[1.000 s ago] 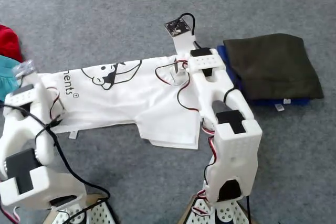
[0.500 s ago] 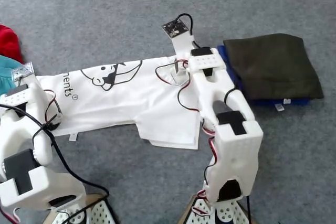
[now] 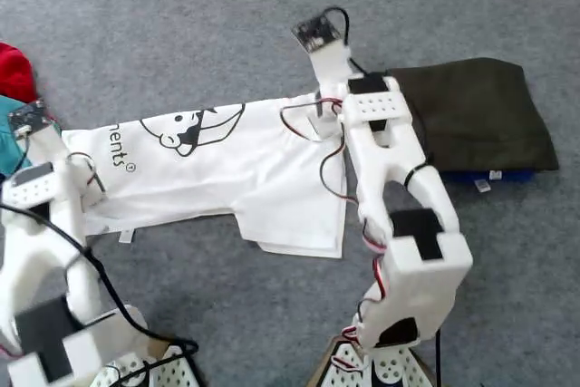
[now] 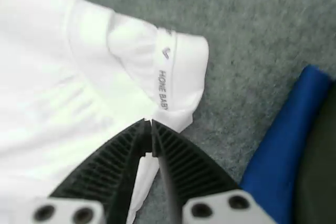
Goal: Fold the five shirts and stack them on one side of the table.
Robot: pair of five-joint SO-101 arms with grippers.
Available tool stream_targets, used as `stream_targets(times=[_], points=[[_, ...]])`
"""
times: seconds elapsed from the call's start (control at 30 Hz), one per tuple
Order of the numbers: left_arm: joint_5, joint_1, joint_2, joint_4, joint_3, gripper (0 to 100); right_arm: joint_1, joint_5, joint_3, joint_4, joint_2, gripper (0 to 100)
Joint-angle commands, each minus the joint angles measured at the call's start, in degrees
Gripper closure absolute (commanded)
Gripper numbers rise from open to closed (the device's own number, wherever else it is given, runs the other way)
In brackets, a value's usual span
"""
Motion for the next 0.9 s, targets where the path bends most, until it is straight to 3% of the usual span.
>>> stream_targets(times=[0.0, 0.17, 0.3, 0.43, 0.57, 0.7, 0.8, 0.87], points=[[1.1, 2.2, -9.1, -2.3, 4.5, 97, 4.5, -2.2, -1.5, -3.9, 4.8, 98.5], [9.9, -5.2, -20.6, -10.5, 12.8, 97, 5.9, -2.0, -9.8, 4.9, 6.1, 98.4], [9.9, -6.8, -26.6, -16.9, 19.0, 97, 5.5, -1.9, -15.7, 11.1, 2.2, 98.4], [9.8, -6.6, -29.1, -17.7, 20.6, 97, 4.9, -1.0, -18.0, 15.0, -3.1, 98.4], [9.8, -6.9, -29.0, -17.8, 20.4, 97, 2.0, 8.8, -17.2, 24.0, -8.5, 98.4], [9.8, -6.9, -29.0, -18.9, 21.0, 97, -1.3, 26.8, -9.1, 33.8, -15.8, 98.4], [9.8, -6.6, -29.7, -15.4, 20.4, 97, -2.9, 38.3, 3.9, 33.6, -24.8, 98.4], [9.8, -6.8, -29.7, -14.2, 19.3, 97, -4.6, 41.9, 13.8, 30.2, -31.7, 98.4]])
